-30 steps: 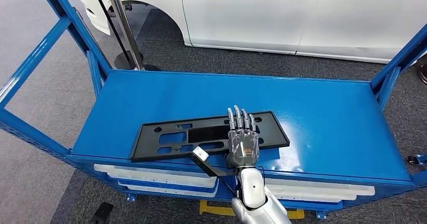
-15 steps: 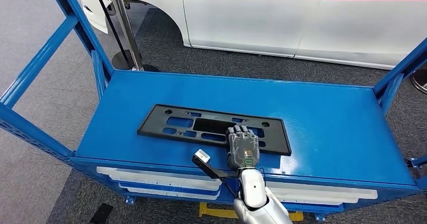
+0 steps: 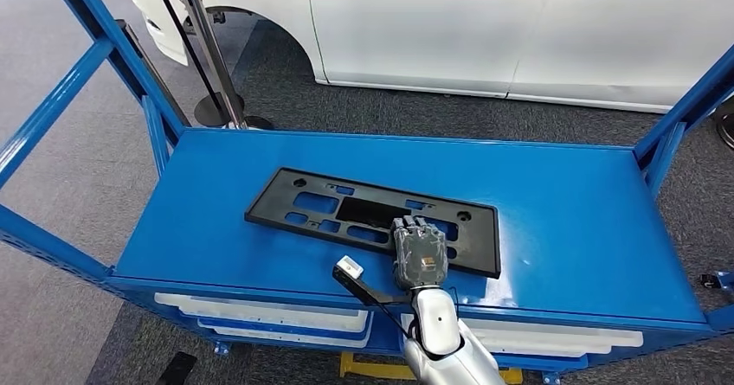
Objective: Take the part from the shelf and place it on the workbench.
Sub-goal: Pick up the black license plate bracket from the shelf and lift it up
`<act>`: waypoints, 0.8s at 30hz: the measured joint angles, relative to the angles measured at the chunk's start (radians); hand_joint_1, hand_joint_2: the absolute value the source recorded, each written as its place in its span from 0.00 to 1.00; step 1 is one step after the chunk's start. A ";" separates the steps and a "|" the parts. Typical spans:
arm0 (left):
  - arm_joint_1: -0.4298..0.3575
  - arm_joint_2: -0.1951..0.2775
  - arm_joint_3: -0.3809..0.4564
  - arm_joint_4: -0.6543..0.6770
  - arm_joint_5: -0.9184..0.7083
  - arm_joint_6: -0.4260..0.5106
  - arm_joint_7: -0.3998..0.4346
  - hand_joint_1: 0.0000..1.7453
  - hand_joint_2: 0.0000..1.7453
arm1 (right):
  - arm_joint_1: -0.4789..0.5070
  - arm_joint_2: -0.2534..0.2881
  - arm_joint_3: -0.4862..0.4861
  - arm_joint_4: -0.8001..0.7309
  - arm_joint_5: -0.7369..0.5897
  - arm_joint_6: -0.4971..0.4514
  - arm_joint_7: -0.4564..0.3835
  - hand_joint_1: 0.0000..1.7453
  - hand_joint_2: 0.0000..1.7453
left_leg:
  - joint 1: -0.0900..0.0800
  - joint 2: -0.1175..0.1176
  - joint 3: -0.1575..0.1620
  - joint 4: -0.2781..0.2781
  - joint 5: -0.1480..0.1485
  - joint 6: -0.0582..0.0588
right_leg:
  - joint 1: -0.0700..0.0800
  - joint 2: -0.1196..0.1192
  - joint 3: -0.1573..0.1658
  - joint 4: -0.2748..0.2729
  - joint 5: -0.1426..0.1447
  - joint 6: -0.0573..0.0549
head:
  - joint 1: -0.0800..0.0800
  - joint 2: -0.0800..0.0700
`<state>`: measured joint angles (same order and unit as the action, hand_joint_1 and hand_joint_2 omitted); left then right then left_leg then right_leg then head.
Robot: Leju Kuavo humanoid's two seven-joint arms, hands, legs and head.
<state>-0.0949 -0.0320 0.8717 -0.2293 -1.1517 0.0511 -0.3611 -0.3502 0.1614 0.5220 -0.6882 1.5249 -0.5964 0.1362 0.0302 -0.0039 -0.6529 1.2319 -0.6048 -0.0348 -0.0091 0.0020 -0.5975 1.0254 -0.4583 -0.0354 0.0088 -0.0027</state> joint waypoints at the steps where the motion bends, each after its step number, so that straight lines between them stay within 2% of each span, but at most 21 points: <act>1: 0.002 0.000 0.000 0.000 0.000 0.000 0.000 0.00 0.00 | 0.000 0.000 0.000 0.002 -0.002 -0.001 -0.001 1.00 1.00 | 0.000 0.000 -0.023 0.045 -0.010 -0.001 | 0.001 0.000 0.001 0.000 -0.001 -0.001 | 0.000 0.000; 2: 0.003 0.000 0.000 0.000 0.000 0.000 0.000 0.00 0.00 | 0.001 0.000 -0.001 0.003 -0.007 -0.002 -0.003 1.00 1.00 | 0.000 0.000 -0.030 0.052 0.002 -0.001 | 0.002 0.000 0.002 0.001 -0.002 -0.001 | 0.000 0.000; 3: 0.004 0.000 0.001 0.000 0.000 0.000 0.000 0.00 0.00 | 0.001 0.000 -0.003 0.004 -0.015 -0.002 -0.007 1.00 1.00 | 0.000 0.000 -0.016 0.017 0.032 0.000 | 0.003 0.001 0.005 0.001 -0.003 -0.001 | 0.000 0.000; 5: 0.003 0.000 0.001 0.000 0.001 0.001 0.000 0.00 0.00 | 0.001 0.002 -0.009 0.003 -0.045 0.000 -0.027 1.00 1.00 | -0.001 0.001 0.046 -0.115 0.102 0.004 | 0.005 0.003 0.011 0.004 -0.008 0.004 | 0.000 0.000; 6: 0.003 0.000 0.002 0.000 0.002 0.001 -0.001 0.00 0.00 | 0.002 0.002 -0.013 -0.001 -0.065 0.002 -0.041 1.00 1.00 | -0.003 0.000 0.073 -0.172 0.122 0.008 | 0.007 0.004 0.012 0.007 -0.011 0.008 | 0.000 0.000; 8: 0.006 0.000 0.003 0.000 0.004 0.002 -0.004 0.00 0.00 | 0.007 0.003 -0.021 -0.018 -0.112 0.010 -0.072 1.00 1.00 | -0.007 -0.002 0.093 -0.216 0.124 0.015 | 0.011 0.007 0.010 0.009 -0.011 0.017 | 0.001 0.000; 10: 0.011 -0.001 0.006 0.000 0.005 0.003 -0.009 0.00 0.00 | 0.019 0.003 -0.025 -0.053 -0.161 0.024 -0.101 1.00 1.00 | -0.005 -0.001 0.093 -0.221 0.128 0.026 | 0.011 0.009 0.009 0.008 -0.010 0.027 | 0.001 0.000; 11: 0.013 -0.002 0.009 0.000 0.006 0.004 -0.013 0.00 0.00 | 0.026 0.003 -0.025 -0.076 -0.188 0.035 -0.112 1.00 1.00 | -0.003 0.001 0.095 -0.224 0.131 0.033 | 0.010 0.009 0.007 0.016 -0.019 0.032 | 0.001 0.000; 13: 0.016 -0.003 0.016 0.000 0.008 0.006 -0.019 0.00 0.00 | 0.041 0.003 -0.025 -0.133 -0.247 0.062 -0.130 1.00 1.00 | 0.001 0.003 0.096 -0.230 0.136 0.046 | 0.008 0.007 -0.024 0.087 -0.068 0.040 | 0.001 0.000; 15: 0.021 -0.004 0.025 0.000 0.010 0.011 -0.024 0.00 0.00 | 0.060 0.003 -0.025 -0.195 -0.297 0.090 -0.140 1.00 1.00 | -0.002 0.005 0.095 -0.230 0.136 0.052 | 0.005 0.005 -0.085 0.220 -0.132 0.044 | 0.001 0.000; 16: 0.024 -0.004 0.029 0.000 0.012 0.012 -0.025 0.00 0.00 | 0.070 0.003 -0.025 -0.222 -0.313 0.099 -0.141 1.00 1.00 | -0.003 0.005 0.094 -0.230 0.136 0.052 | 0.004 0.005 -0.110 0.270 -0.147 0.046 | 0.001 0.000; 17: 0.028 -0.005 0.032 0.000 0.013 0.014 -0.027 0.00 0.00 | 0.079 0.002 -0.025 -0.248 -0.323 0.107 -0.142 1.00 1.00 | -0.003 0.005 0.095 -0.229 0.135 0.052 | 0.003 0.004 -0.119 0.288 -0.142 0.046 | 0.001 0.000; 18: 0.030 -0.005 0.034 0.000 0.014 0.014 -0.028 0.00 0.00 | 0.087 0.001 -0.025 -0.269 -0.332 0.112 -0.141 1.00 1.00 | -0.004 0.004 0.095 -0.229 0.134 0.052 | 0.003 0.004 -0.108 0.264 -0.118 0.045 | 0.001 0.000; 20: 0.031 -0.008 0.039 0.000 0.015 0.015 -0.031 0.00 0.00 | 0.098 0.001 -0.025 -0.309 -0.360 0.124 -0.145 1.00 1.00 | -0.004 0.001 0.098 -0.227 0.131 0.049 | 0.003 0.004 -0.047 0.136 -0.050 0.038 | 0.001 0.000; 21: 0.032 -0.010 0.043 0.000 0.016 0.016 -0.032 0.00 0.00 | 0.103 0.000 -0.025 -0.330 -0.387 0.132 -0.152 1.00 1.00 | -0.006 0.000 0.097 -0.224 0.129 0.045 | 0.005 0.004 -0.018 0.073 -0.028 0.034 | 0.001 0.000; 22: 0.033 -0.011 0.048 0.000 0.016 0.017 -0.034 0.00 0.00 | 0.109 0.000 -0.025 -0.355 -0.422 0.140 -0.164 1.00 1.00 | -0.008 -0.001 0.096 -0.223 0.127 0.040 | 0.008 0.004 0.001 0.032 -0.017 0.031 | 0.001 0.000; 24: 0.036 -0.014 0.058 0.000 0.017 0.020 -0.038 0.00 0.00 | 0.123 0.000 -0.025 -0.410 -0.516 0.153 -0.202 1.00 1.00 | -0.009 0.000 0.094 -0.222 0.126 0.028 | 0.013 0.006 0.008 0.011 -0.017 0.026 | 0.001 0.000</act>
<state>-0.0594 -0.0458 0.9296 -0.2289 -1.1348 0.0707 -0.3988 -0.2271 0.1614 0.4973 -1.0984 1.0089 -0.4436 -0.0661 0.0212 -0.0042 -0.5586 1.0094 -0.4789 -0.0066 0.0037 0.0085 -0.5898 1.0364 -0.4757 -0.0097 0.0096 -0.0027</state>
